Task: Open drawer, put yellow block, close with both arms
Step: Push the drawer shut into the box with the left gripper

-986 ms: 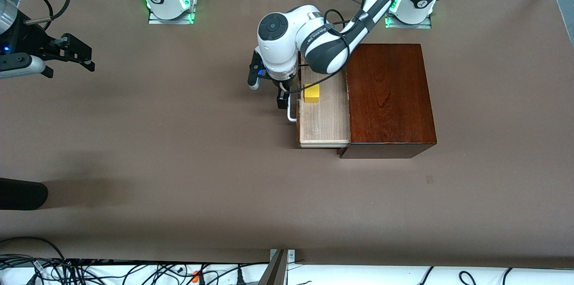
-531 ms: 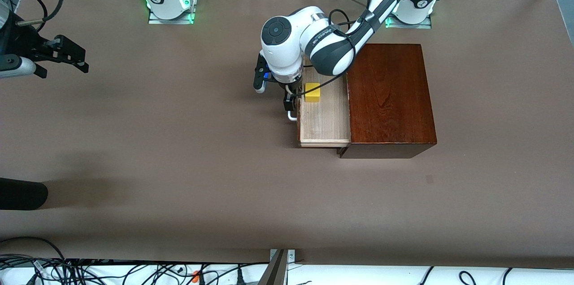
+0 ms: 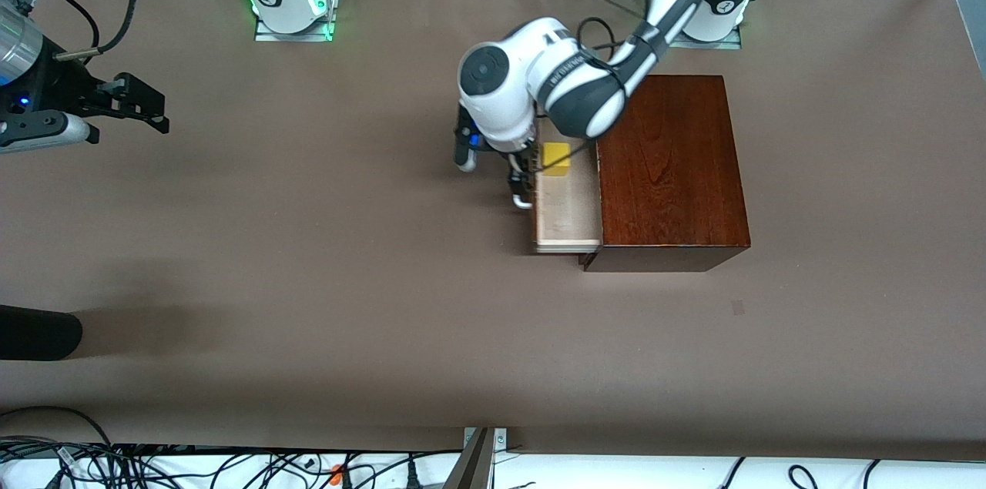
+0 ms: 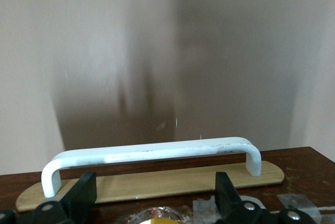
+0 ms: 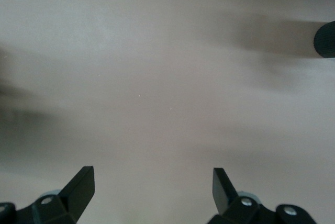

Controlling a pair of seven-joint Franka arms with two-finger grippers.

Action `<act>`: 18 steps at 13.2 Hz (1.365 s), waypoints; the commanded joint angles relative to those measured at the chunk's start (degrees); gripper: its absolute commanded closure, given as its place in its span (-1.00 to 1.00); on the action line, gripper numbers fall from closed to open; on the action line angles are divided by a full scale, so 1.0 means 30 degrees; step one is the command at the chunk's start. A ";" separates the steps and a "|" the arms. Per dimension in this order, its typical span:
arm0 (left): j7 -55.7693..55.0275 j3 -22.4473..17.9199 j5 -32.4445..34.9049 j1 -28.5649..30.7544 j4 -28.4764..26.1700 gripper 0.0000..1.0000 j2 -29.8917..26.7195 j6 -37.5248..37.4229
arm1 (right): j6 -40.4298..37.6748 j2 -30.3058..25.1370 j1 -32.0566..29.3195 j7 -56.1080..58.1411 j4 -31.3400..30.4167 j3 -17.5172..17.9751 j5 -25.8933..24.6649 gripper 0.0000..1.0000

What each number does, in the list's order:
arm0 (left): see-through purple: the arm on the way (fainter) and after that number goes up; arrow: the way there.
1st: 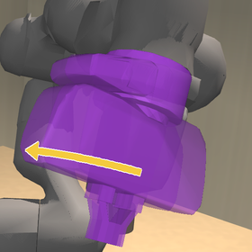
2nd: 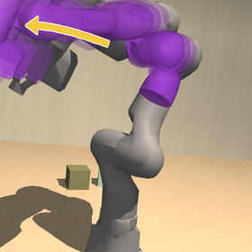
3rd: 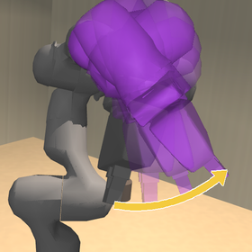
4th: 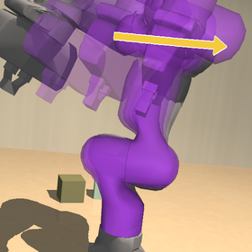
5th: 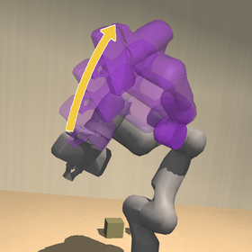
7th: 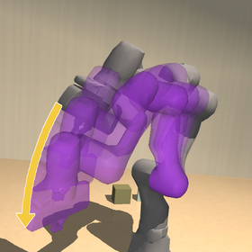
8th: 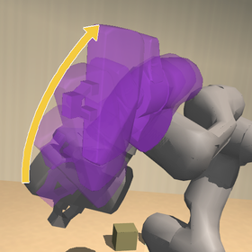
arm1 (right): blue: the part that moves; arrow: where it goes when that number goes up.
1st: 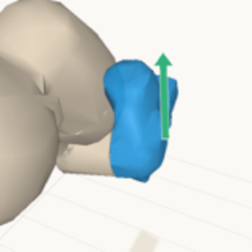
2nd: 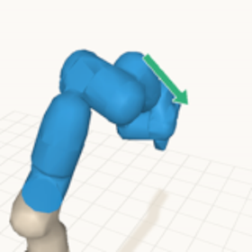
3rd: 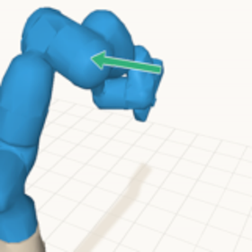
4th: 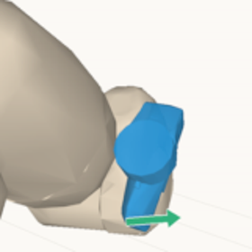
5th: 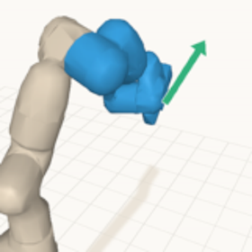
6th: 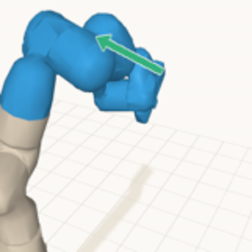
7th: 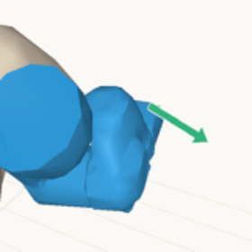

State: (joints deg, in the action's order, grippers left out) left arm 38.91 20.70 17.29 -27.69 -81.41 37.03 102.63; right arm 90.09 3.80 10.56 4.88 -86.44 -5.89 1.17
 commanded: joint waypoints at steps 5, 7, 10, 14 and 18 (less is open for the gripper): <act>0.0653 -0.0044 0.1588 0.1612 -0.0899 -1.00 -0.1035 -0.1778 | 0.0205 0.0081 0.0055 -0.0250 0.0307 0.0031 -0.0245 -1.00; 0.0653 -0.0074 0.1619 0.2108 -0.1192 -1.00 -0.1064 -0.2042 | 0.0205 0.0081 0.0055 -0.0250 0.0307 0.0030 -0.0216 -1.00; 0.0682 -0.0103 0.1619 0.2549 -0.1282 -1.00 -0.1065 -0.2714 | 0.0205 0.0081 0.0055 -0.0250 0.0307 0.0059 -0.0215 -1.00; 0.0653 -0.0015 0.1590 0.3341 -0.1195 -1.00 -0.1270 -0.3391 | 0.0264 0.0110 0.0055 -0.0250 0.0307 0.0030 -0.0215 -1.00; -0.3901 0.0131 0.1298 0.1647 0.0351 -1.00 -0.1036 -0.3215 | 0.0264 0.0111 0.0026 -0.0250 0.0307 0.0030 -0.0099 -1.00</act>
State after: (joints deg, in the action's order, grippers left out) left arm 34.27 21.81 19.30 -20.70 -82.52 35.72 94.65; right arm 91.06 3.88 10.59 4.87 -86.42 -5.90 1.17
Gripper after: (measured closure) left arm 0.000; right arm 0.000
